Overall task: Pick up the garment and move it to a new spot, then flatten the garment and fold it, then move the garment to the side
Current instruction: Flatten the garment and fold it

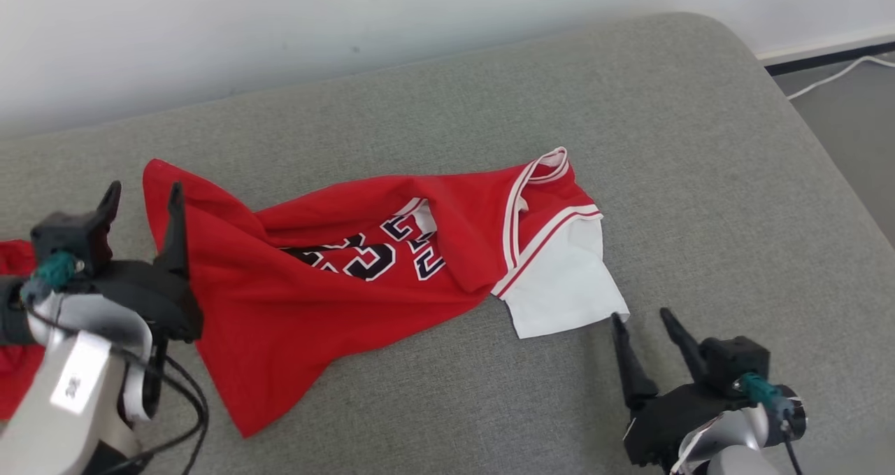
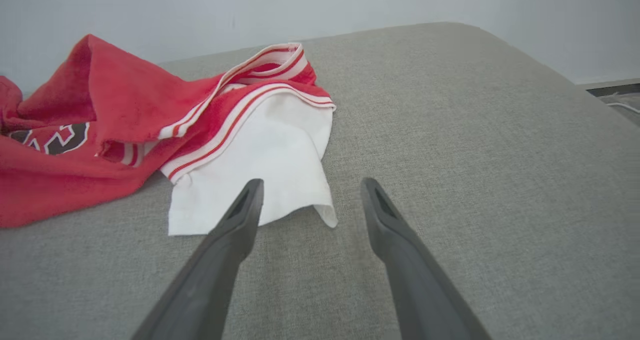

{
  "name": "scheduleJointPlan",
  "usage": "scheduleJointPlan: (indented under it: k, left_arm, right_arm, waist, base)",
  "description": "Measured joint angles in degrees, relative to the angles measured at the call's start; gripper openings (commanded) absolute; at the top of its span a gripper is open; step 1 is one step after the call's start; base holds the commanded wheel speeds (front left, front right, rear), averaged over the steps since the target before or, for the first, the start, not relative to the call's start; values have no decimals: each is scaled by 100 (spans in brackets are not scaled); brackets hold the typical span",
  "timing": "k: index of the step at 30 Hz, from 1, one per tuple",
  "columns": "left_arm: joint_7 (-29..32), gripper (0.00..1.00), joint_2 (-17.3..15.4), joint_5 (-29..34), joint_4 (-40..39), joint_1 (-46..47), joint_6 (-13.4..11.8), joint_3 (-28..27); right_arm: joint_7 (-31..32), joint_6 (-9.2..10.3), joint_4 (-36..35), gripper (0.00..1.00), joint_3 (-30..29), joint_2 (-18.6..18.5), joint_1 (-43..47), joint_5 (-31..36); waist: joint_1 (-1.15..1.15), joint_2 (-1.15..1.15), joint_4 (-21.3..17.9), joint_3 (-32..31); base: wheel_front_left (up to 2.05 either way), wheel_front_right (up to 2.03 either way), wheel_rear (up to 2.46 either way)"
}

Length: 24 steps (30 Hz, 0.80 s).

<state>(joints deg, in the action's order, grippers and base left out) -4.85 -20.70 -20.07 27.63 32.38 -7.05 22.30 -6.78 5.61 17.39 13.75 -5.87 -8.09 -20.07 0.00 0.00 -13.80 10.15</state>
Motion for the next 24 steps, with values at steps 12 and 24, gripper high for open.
scheduleJointPlan:
  k: [12,24]
  left_arm:
    - [-948,100,474,-313,-1391,-1530,-1,-152]
    - [-949,100,567,-349,-2176,-3262,-7,-758]
  right_arm:
    - [-567,-211,-289,100,-419,-176,159,-365]
    - [-686,-201,-404,100,-567,-338,604,-281]
  waist:
    - [0,0,429,-332]
    - [-1,-1,1020,-782]
  base:
    - [0,0,0]
    - [0,0,0]
